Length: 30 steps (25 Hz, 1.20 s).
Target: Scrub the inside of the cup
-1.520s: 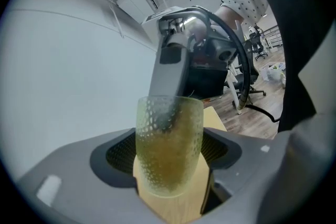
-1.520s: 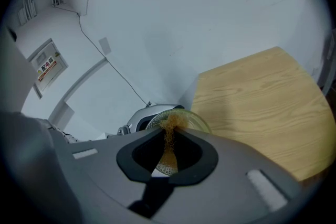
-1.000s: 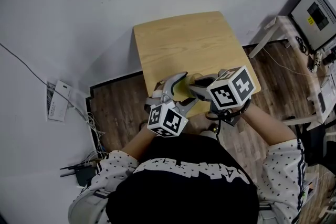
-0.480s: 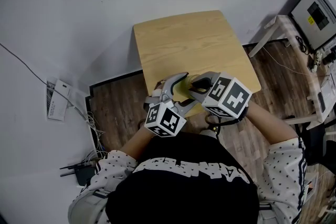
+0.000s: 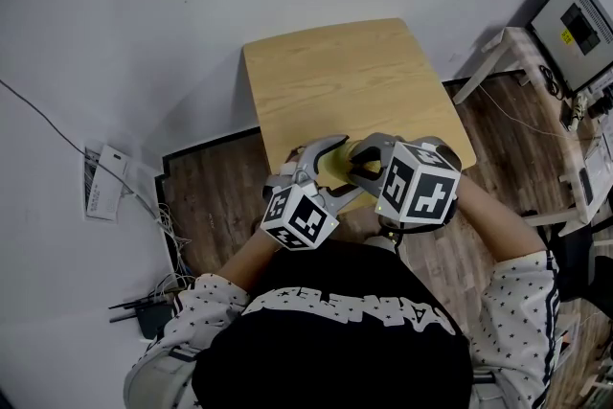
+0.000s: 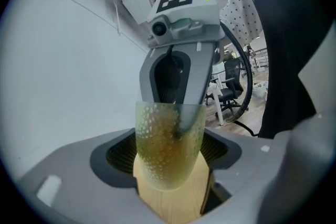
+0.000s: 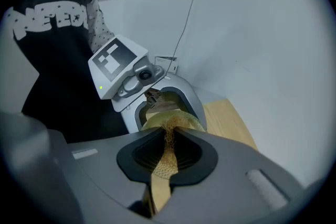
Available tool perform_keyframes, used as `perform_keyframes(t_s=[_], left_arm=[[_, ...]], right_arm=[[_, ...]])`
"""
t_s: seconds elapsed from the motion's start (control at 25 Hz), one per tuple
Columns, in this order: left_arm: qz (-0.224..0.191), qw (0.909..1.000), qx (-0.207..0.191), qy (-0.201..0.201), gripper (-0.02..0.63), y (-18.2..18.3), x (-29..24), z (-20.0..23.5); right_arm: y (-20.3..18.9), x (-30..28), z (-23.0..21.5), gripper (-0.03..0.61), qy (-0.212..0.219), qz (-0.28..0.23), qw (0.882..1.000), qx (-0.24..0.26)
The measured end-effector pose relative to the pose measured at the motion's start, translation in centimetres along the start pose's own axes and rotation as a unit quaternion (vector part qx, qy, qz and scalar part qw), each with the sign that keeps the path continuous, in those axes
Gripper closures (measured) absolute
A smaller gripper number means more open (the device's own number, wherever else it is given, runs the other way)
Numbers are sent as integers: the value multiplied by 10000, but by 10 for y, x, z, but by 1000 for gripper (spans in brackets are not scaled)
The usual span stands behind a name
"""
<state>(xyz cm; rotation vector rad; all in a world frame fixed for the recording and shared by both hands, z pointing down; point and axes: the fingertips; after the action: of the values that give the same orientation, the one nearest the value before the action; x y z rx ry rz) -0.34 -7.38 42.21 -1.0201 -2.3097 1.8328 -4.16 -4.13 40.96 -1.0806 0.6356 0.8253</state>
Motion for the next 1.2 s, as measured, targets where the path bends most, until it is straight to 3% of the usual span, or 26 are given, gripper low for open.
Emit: perform_keyframes(t_s=[0.24,0.68,0.88,1.2], left_arm=[[-28,9995,-19,-319,249,0,-1,-8],[-141,9947,-9,-1019,250,3,-8,-29],[-194,9932,18,-1145,250,3,-11,-33],[-116,9941,88,-1075,249,-4,-12,-29]], right_arm=[[-5,1,10,532,122,172,9943,1041],[-21,8,29,531,375,237,9686,2447],[-27,11,31,529,492,303,9658,2528],[-25,22,22,529,343,194,9691,2434]])
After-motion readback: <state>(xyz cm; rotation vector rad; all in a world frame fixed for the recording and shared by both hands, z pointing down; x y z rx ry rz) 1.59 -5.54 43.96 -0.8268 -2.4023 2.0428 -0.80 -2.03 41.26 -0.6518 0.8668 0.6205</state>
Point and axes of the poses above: the fingertips, and each gripper's own axes: x backward along the fingers, z to its left, y out of its top, and after that the axes turned 12 degrees about -y, right-handed
